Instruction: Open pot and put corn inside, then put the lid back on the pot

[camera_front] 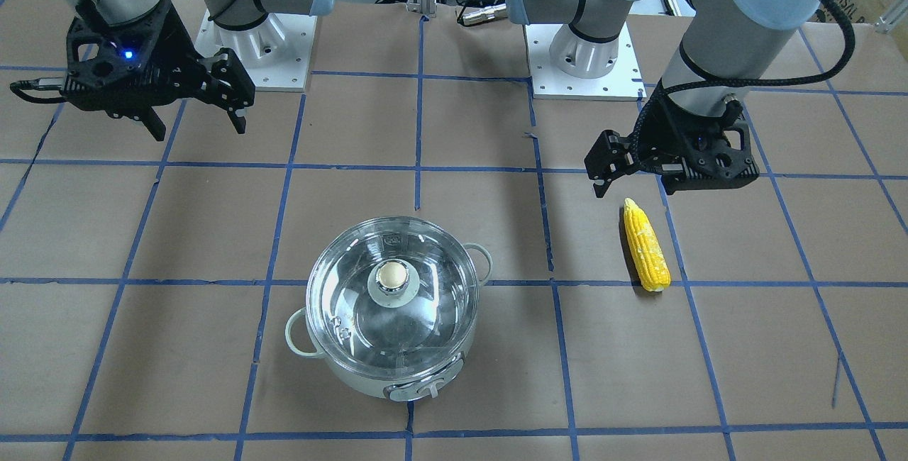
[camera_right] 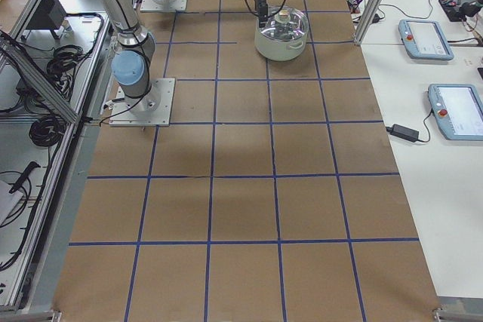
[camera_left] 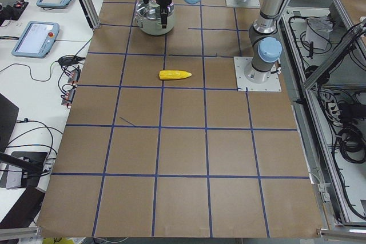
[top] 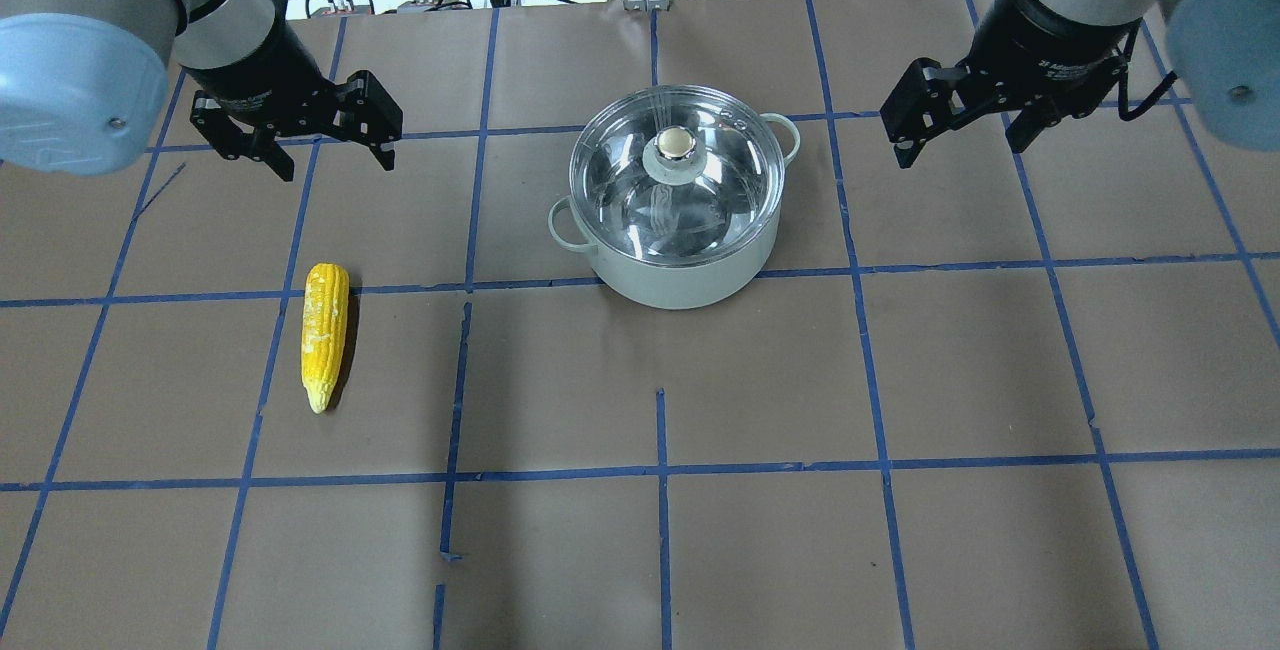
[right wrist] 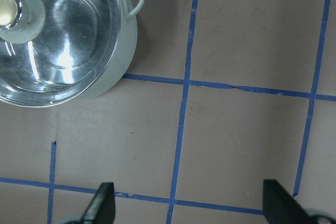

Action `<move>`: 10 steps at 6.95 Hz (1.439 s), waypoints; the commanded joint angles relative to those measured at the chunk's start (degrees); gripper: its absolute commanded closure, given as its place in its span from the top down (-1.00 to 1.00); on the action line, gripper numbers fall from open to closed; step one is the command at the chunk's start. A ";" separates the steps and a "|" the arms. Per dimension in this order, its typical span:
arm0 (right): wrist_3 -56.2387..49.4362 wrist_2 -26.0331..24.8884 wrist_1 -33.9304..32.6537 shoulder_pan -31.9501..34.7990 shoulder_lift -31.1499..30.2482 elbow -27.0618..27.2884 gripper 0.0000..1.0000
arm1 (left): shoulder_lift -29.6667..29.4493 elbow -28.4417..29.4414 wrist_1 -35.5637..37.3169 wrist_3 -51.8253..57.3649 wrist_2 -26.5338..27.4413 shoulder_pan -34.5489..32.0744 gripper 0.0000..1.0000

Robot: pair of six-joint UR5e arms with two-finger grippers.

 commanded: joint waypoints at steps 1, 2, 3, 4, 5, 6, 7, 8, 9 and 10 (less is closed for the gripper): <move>-5.17 0.09 0.07 0.00 0.05 0.06 0.96 | 0.00 0.13 0.09 0.00 0.00 0.00 1.00; -3.90 0.09 -0.27 0.00 0.05 0.23 0.96 | -0.09 0.14 0.09 0.00 0.00 0.00 1.00; 6.90 0.17 -0.45 0.00 0.05 -0.12 0.96 | 0.00 0.14 0.09 0.00 0.00 0.09 1.00; 15.45 0.00 -0.28 0.09 0.13 -0.38 0.99 | 0.00 0.14 0.09 0.00 0.00 0.09 1.00; 16.23 0.26 -0.19 0.09 0.22 -0.21 0.99 | 0.00 0.22 0.00 0.96 0.00 0.18 1.00; 16.15 -0.26 0.33 0.09 0.13 0.23 0.99 | 0.00 0.05 0.00 0.97 0.18 0.27 1.00; 15.63 -0.79 0.60 0.09 0.22 0.06 0.99 | 0.00 0.05 0.09 0.97 0.35 0.18 1.00; 14.58 -0.62 0.34 0.09 0.31 -0.03 0.99 | 0.09 0.14 0.09 0.97 0.18 0.18 1.00; 15.01 -0.09 0.43 0.09 0.92 0.06 0.99 | -0.09 -0.04 0.09 0.97 0.09 0.18 1.00; 14.49 -0.79 0.60 0.09 0.92 0.06 0.99 | 0.00 -0.04 0.09 1.05 0.09 0.18 1.00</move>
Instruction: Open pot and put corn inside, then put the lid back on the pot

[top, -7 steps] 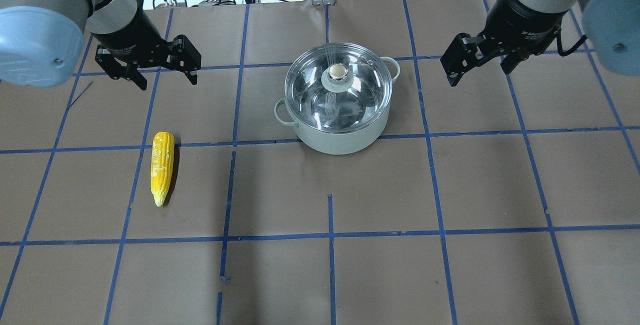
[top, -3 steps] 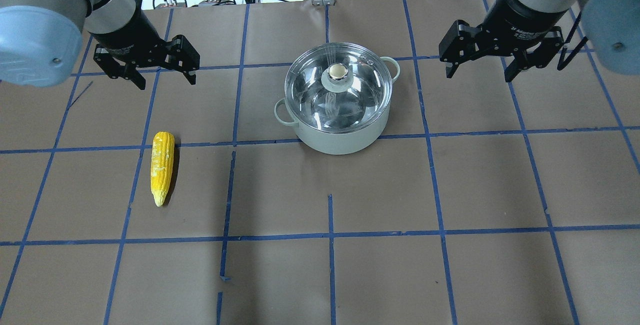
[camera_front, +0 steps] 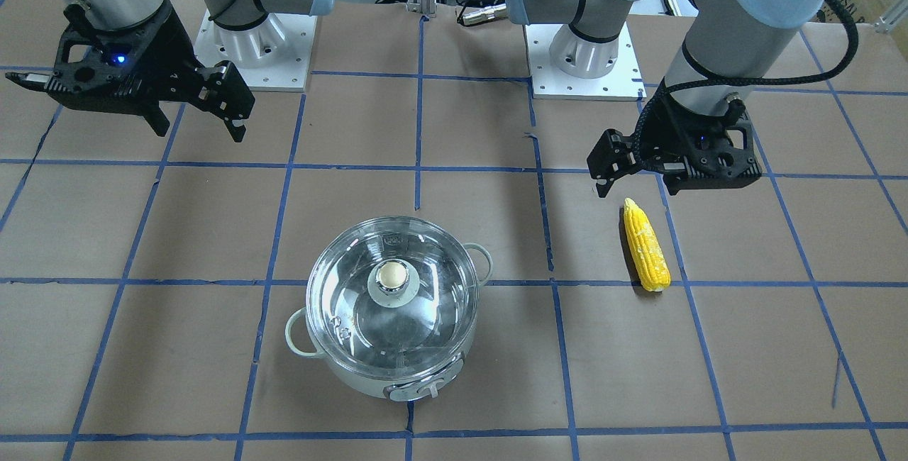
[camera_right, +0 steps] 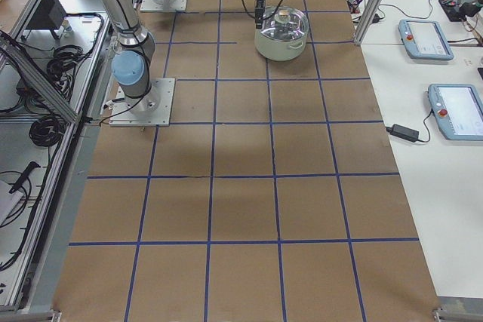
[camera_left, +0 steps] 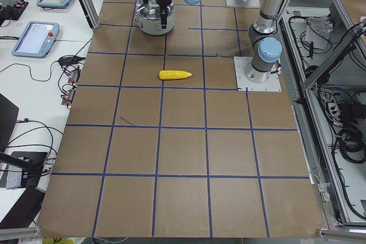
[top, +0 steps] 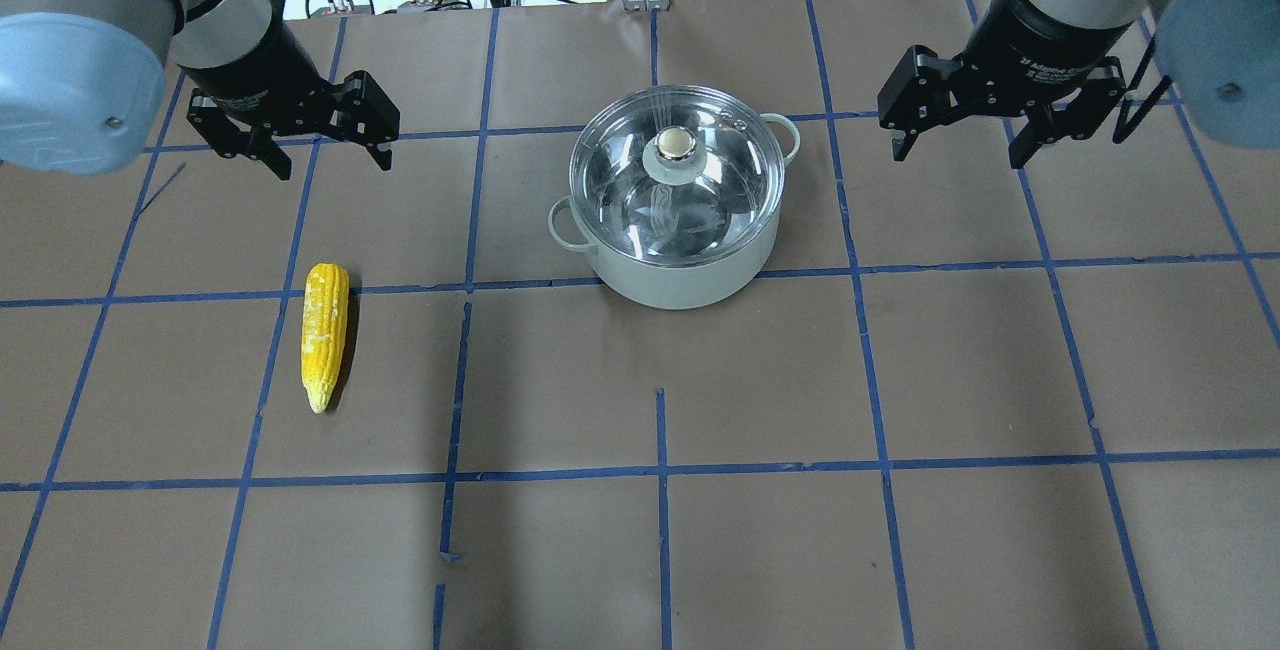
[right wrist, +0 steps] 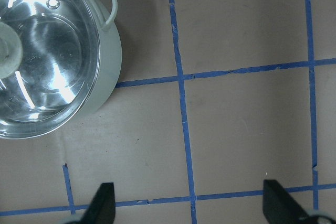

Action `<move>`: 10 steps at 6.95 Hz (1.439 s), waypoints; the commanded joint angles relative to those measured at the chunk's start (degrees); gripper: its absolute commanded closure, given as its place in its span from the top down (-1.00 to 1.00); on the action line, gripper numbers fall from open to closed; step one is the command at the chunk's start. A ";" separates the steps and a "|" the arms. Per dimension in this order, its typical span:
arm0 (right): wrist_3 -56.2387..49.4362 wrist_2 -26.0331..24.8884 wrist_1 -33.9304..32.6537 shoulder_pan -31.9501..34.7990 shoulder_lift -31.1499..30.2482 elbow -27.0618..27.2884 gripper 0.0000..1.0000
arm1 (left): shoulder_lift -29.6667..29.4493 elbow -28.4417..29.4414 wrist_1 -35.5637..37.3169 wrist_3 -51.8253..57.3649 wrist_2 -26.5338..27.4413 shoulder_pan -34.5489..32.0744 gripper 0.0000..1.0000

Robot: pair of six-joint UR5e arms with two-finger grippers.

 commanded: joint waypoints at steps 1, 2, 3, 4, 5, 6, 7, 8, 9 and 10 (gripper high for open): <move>-0.47 -0.11 0.24 0.00 0.21 0.02 0.99 | 0.01 -0.05 0.00 0.07 -0.04 0.09 1.00; 0.40 0.24 0.15 0.00 0.29 -0.07 0.99 | 0.01 -0.14 0.09 0.33 -0.04 0.17 1.00; 0.41 0.59 -0.29 0.00 0.29 -0.50 0.99 | -0.08 -0.92 0.61 5.99 0.48 1.57 1.00; 0.41 0.60 -0.38 0.09 0.29 -0.51 0.99 | -0.34 -1.45 1.66 12.48 -0.04 6.37 1.00; 0.41 0.34 0.06 0.18 0.38 0.28 0.99 | -0.43 -2.76 1.76 14.73 -0.13 9.98 1.00; 0.32 0.25 0.15 0.18 1.08 0.11 0.99 | -0.51 -3.82 1.85 15.97 -0.22 10.71 1.00; -0.11 0.07 0.15 0.18 1.35 -0.33 0.99 | -0.78 -4.79 1.94 18.59 -0.05 11.07 1.00; 0.23 -0.19 0.15 0.18 2.05 -0.24 0.99 | -1.65 -5.93 4.81 18.79 -0.04 10.99 1.00; -0.29 0.41 -0.37 0.26 3.44 -1.20 0.99 | -3.40 -8.81 11.10 17.66 -1.52 10.64 1.00; 1.01 0.60 -0.20 2.44 4.94 -3.04 0.99 | -4.55 -14.15 18.56 16.60 -1.45 10.63 1.00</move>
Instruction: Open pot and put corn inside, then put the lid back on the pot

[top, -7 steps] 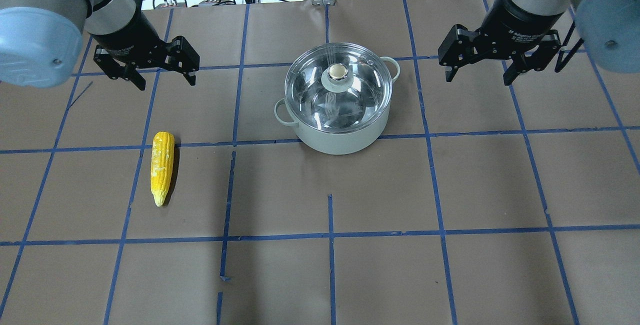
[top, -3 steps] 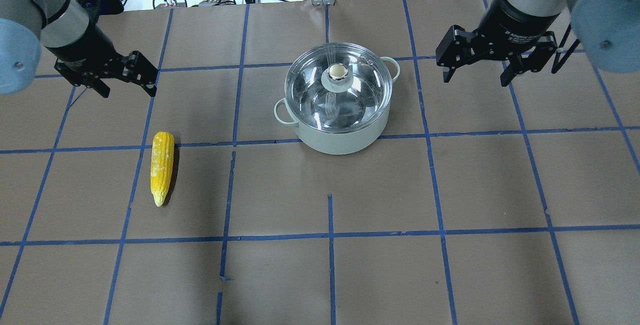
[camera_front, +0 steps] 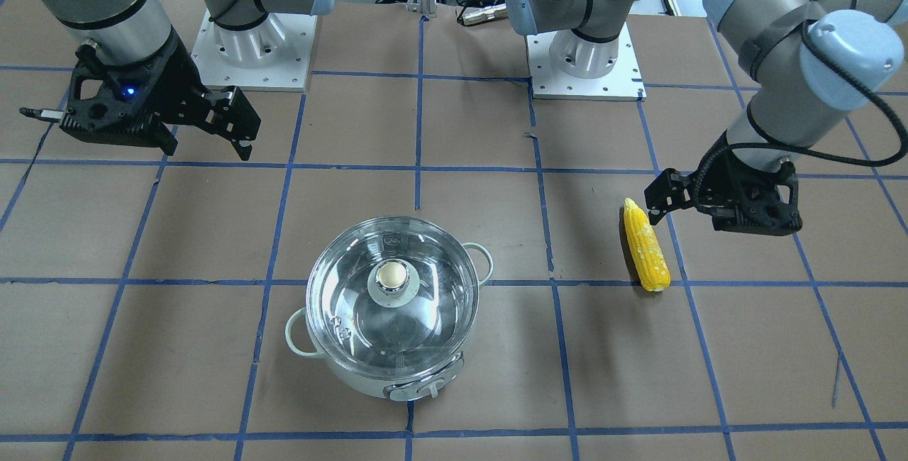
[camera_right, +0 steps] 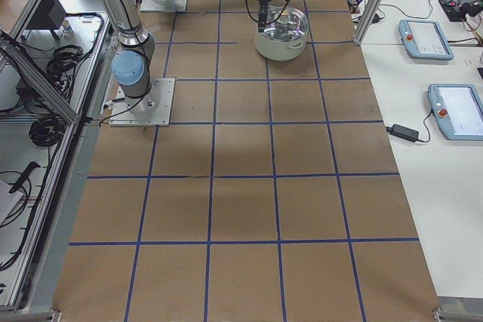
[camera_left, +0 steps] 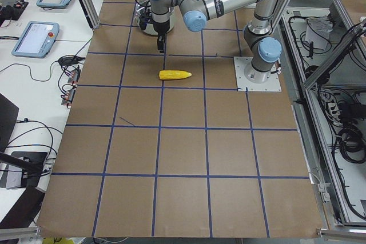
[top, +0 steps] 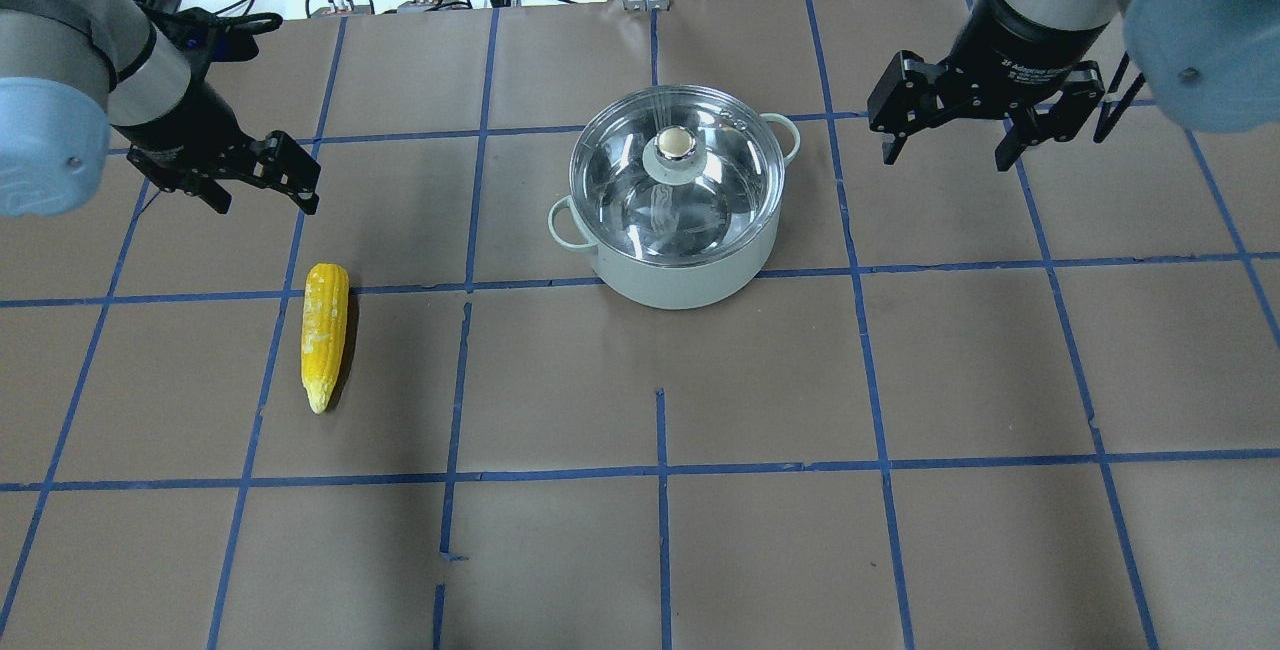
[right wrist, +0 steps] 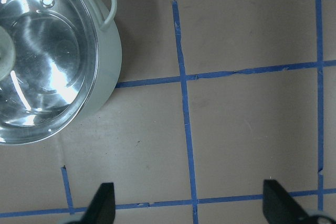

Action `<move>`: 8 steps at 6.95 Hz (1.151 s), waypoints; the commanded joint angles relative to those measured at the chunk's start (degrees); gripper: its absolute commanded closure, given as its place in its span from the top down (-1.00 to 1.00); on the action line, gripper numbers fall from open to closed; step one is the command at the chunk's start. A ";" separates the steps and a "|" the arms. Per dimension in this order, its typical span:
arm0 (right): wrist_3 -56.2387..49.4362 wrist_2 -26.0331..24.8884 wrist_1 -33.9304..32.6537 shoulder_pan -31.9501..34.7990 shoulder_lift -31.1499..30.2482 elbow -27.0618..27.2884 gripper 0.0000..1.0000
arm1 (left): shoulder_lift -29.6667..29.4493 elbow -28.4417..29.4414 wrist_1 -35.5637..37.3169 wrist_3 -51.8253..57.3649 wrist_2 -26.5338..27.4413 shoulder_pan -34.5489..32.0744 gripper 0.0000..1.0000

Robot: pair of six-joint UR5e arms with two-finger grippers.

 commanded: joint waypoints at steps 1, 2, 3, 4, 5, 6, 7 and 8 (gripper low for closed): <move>1.39 -0.33 -0.20 6.12 5.73 -5.96 0.99 | -3.74 -10.39 18.39 -1.07 0.22 0.09 1.00; 0.52 -1.03 -0.12 9.30 10.74 -11.57 0.99 | -5.15 -12.36 21.20 -0.46 0.14 0.27 1.00; -1.31 -0.43 -0.11 12.29 14.79 -15.20 0.97 | -5.60 -12.47 21.23 -0.19 0.14 0.36 1.00; -3.07 -0.07 -4.55 14.93 18.57 -16.71 0.93 | -6.21 -12.47 21.66 -0.19 0.14 0.53 1.00; -4.31 1.93 -9.21 16.17 21.74 -16.81 0.93 | -6.83 -12.64 21.75 -0.27 0.23 0.45 1.00; -5.28 4.30 -11.60 16.62 23.77 -16.82 0.89 | -6.83 -13.34 21.58 -0.19 0.14 0.71 1.00; -6.50 4.41 -11.89 16.62 24.66 -16.38 0.83 | -7.36 -14.22 22.02 0.51 0.06 2.19 1.00; -6.52 4.41 -11.89 16.62 25.19 -16.03 0.83 | -8.06 -14.14 22.45 2.69 -0.03 3.60 1.00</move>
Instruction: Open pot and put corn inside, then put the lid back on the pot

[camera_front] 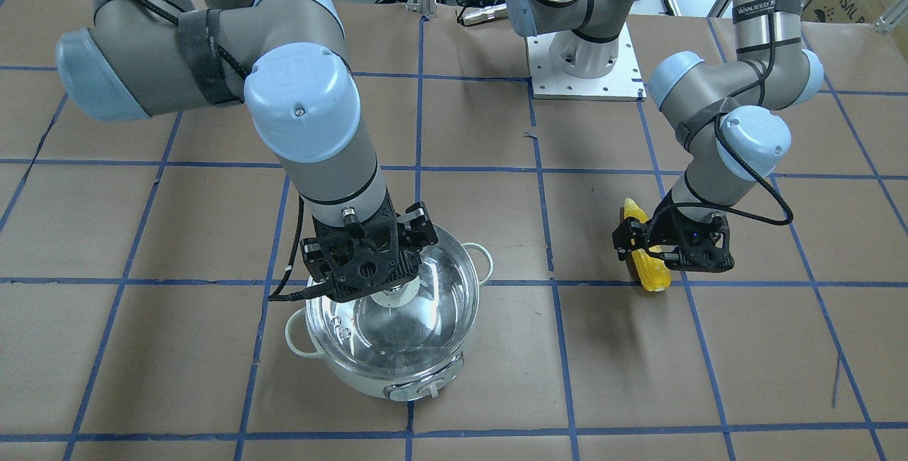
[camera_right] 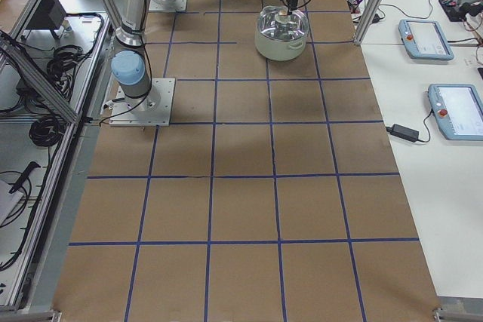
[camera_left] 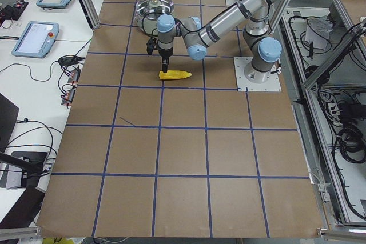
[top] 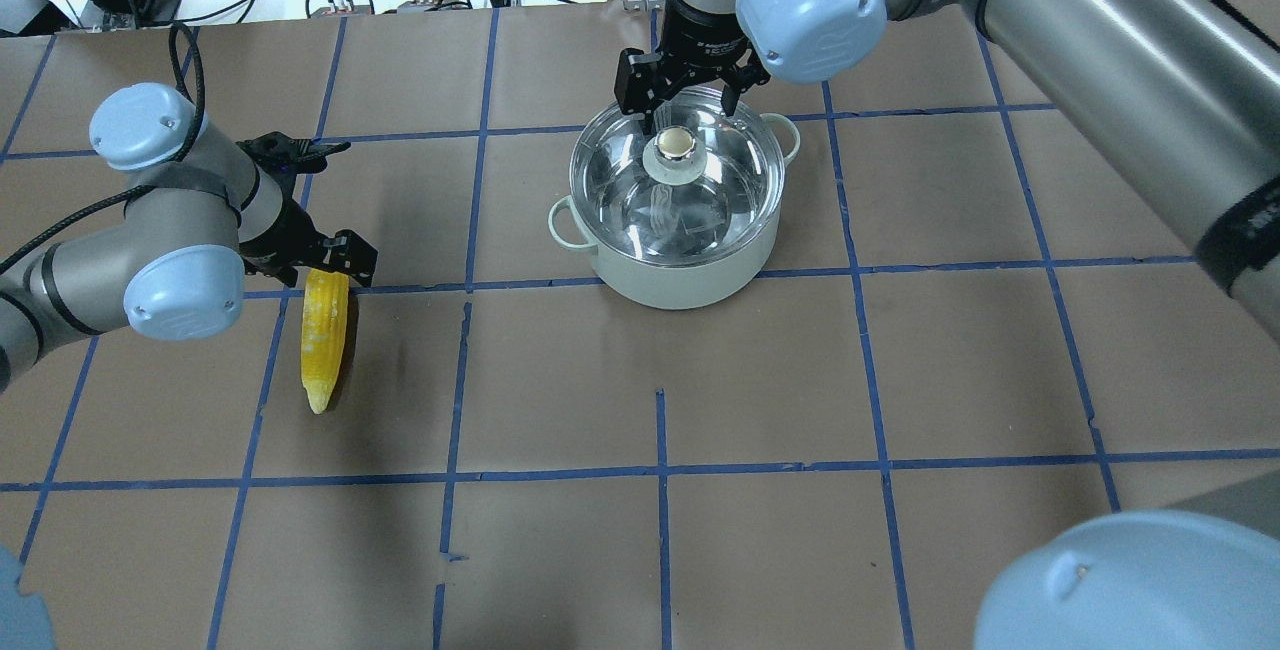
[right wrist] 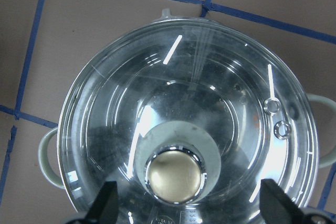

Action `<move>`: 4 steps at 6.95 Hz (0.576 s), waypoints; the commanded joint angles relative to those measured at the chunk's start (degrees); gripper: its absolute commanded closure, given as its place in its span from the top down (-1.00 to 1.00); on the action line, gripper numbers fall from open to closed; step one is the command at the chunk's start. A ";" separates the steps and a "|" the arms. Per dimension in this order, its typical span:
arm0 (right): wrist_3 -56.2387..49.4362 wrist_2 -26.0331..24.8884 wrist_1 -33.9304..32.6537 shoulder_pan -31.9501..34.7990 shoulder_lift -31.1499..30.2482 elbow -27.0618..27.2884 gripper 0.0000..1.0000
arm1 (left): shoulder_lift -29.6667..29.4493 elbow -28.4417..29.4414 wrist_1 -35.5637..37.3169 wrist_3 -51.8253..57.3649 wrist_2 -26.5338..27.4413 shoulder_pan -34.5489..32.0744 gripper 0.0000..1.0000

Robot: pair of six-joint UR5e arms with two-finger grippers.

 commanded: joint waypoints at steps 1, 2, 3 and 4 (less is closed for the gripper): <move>-0.99 0.35 -0.44 0.21 1.23 0.72 0.83 | -0.89 -0.55 0.81 1.86 -0.10 1.54 1.00; -2.21 0.35 -0.27 0.21 0.97 1.42 0.83 | -0.98 -1.08 0.81 1.77 -0.45 1.63 1.00; -2.22 0.17 -0.36 0.73 0.71 2.82 0.83 | -1.06 -1.87 1.07 1.86 -0.45 1.63 1.00; -2.22 0.17 -0.36 1.26 0.53 3.10 0.82 | -1.15 -2.05 2.12 1.86 -0.45 1.63 1.00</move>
